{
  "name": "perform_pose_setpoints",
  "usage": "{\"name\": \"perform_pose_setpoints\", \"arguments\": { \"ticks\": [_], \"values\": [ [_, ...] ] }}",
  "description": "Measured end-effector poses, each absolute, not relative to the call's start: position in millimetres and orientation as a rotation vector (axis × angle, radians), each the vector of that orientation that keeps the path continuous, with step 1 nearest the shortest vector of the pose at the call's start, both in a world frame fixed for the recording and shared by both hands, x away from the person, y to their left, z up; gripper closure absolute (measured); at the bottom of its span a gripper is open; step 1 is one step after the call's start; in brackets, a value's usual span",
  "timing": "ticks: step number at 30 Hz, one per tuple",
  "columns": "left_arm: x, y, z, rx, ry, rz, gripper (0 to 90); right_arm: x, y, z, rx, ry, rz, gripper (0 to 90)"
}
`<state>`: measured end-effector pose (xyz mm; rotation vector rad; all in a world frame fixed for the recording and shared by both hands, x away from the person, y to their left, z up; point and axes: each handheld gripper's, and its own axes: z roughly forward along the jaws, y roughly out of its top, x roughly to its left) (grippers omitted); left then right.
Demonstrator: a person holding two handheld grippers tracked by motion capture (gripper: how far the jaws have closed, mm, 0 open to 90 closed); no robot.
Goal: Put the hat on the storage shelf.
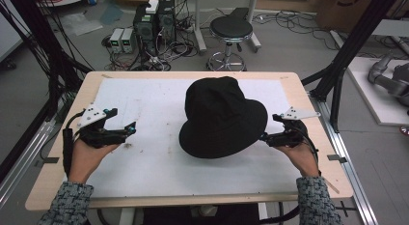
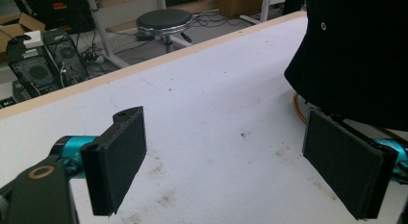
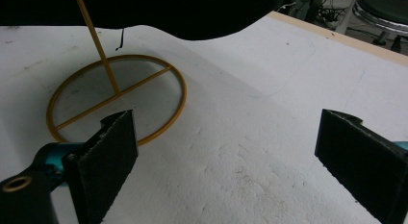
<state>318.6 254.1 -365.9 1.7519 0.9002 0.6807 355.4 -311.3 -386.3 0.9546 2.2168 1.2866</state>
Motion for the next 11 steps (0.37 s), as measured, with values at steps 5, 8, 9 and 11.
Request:
{"name": "perform_pose_setpoints", "arguments": {
  "ticks": [5, 8, 9, 11],
  "values": [
    [318.7, 254.5, -365.4, 1.751, 0.899, 0.682, 15.9, 355.5, -311.3, -386.5, 0.951, 2.217, 1.286, 7.5],
    [319.3, 254.3, -366.6, 1.75, 0.899, 0.679, 15.9, 355.6, -310.9, -386.6, 0.949, 2.218, 1.285, 7.5],
    [319.4, 254.0, -367.0, 1.752, 0.898, 0.678, 15.9, 355.7, -310.8, -386.6, 0.949, 2.218, 1.287, 7.5],
    [319.6, 253.9, -367.7, 1.754, 0.895, 0.681, 15.9, 355.8, -310.9, -386.6, 0.95, 2.218, 1.288, 7.5]
  ]
}}
